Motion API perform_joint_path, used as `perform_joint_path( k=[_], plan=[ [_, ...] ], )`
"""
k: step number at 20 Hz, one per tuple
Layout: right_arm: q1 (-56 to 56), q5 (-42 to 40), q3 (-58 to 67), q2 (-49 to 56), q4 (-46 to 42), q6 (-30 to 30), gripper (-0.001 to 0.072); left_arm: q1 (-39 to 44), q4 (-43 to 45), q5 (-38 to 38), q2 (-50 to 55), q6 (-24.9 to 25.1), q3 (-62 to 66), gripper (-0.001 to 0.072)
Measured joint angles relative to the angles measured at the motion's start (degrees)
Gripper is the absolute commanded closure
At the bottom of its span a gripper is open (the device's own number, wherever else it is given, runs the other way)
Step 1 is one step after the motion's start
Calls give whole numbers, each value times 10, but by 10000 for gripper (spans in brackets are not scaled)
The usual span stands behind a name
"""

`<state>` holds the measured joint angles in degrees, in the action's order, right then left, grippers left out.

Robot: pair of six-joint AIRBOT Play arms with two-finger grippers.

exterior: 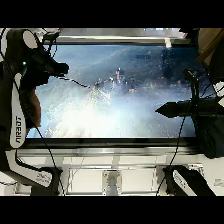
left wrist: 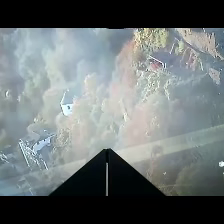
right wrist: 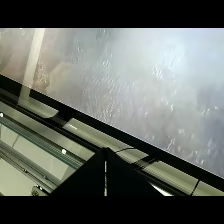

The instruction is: Fold the clothes and pants, and hang the long-sleeved shirts on hangers.

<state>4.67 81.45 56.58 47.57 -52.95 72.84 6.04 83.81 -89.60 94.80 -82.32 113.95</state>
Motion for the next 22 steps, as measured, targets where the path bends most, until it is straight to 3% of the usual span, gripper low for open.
perform_joint_path(
  k=[2,3,5,6,10,14,22],
  plan=[
    [0,0,0,0,-3,0,691,0,0,0,0,0,0,687],
    [0,-2,0,0,-7,0,691,0,0,1,0,0,0,572],
    [0,-11,0,0,-16,0,691,0,17,17,5,3,0,110],
    [0,-18,0,0,-19,0,691,-1,40,26,8,3,0,80],
    [0,-49,0,0,-33,0,692,-35,171,74,33,-40,0,83],
    [0,-70,0,0,-44,-1,691,-118,236,88,53,-71,0,83],
    [0,-104,0,0,-68,-1,691,-293,189,43,92,-78,-19,84]
  ],
)
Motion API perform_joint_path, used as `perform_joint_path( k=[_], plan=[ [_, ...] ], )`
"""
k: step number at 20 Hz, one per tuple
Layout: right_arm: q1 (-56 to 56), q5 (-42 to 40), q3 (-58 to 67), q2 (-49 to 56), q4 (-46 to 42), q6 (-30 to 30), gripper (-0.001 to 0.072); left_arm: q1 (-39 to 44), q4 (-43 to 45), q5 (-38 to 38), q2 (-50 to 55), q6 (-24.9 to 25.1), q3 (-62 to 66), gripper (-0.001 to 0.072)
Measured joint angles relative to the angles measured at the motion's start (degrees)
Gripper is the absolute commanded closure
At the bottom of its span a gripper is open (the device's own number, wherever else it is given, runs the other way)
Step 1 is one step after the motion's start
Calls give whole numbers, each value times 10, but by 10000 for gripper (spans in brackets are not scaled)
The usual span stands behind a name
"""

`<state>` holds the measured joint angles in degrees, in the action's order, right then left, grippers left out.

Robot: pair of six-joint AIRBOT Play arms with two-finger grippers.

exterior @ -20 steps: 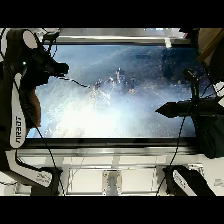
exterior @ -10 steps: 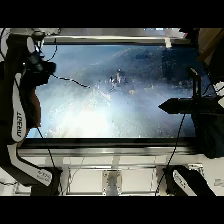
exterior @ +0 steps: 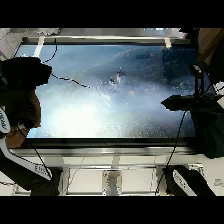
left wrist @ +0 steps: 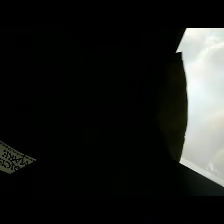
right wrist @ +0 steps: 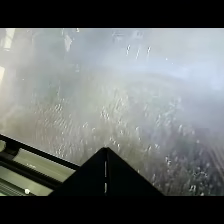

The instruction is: Fold the clothes and pants, and hang the long-sleeved shirts on hangers.

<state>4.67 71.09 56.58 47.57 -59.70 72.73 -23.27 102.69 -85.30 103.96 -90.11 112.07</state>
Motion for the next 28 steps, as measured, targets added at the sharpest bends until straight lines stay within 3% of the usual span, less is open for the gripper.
perform_joint_path(
  k=[9,10,11,17,21,28],
  plan=[
    [0,-16,0,0,-5,0,691,-31,-71,23,48,61,-21,102],
    [0,-20,0,0,-5,0,691,-32,-71,27,51,65,-21,321],
    [0,-27,0,0,-5,0,691,-32,-71,30,53,70,-21,699],
    [0,-54,2,0,-13,0,691,-28,-70,30,61,81,-21,697],
    [0,-46,32,0,-88,0,691,3,-80,11,9,83,-19,697],
    [0,44,167,0,-294,0,691,158,-273,15,-143,85,-19,698]
  ],
)
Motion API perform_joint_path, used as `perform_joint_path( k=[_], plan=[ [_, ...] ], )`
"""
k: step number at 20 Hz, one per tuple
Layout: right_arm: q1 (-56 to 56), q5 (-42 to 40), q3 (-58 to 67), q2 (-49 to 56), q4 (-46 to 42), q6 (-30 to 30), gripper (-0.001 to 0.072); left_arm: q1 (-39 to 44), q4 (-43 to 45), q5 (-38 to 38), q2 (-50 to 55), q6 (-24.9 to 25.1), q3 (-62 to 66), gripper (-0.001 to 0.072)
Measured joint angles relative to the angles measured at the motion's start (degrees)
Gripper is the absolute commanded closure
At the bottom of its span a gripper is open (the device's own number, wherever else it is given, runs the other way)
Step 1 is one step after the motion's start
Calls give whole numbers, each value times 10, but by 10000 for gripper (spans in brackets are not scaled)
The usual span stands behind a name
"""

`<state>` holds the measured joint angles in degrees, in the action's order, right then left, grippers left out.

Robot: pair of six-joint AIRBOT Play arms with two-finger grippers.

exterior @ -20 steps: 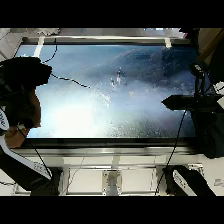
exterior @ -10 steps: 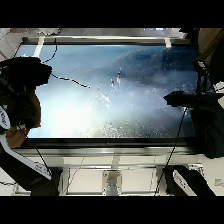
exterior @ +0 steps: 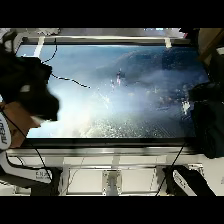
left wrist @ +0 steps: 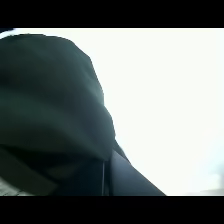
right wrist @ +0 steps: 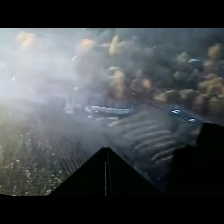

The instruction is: Fold the clothes and pants, and hang the long-sleeved shirts on hangers.

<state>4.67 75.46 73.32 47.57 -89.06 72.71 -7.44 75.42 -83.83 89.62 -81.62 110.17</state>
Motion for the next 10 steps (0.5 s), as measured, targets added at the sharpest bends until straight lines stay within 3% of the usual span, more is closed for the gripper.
perform_joint_path(
  k=[4,9,10],
  plan=[
    [0,14,38,0,-47,-1,691,159,-75,31,-8,-4,-1,698],
    [0,-5,46,14,-51,-2,687,377,-99,111,79,-5,-1,696],
    [0,-9,43,17,-44,-2,642,410,-100,132,103,-6,-1,610]
  ],
)
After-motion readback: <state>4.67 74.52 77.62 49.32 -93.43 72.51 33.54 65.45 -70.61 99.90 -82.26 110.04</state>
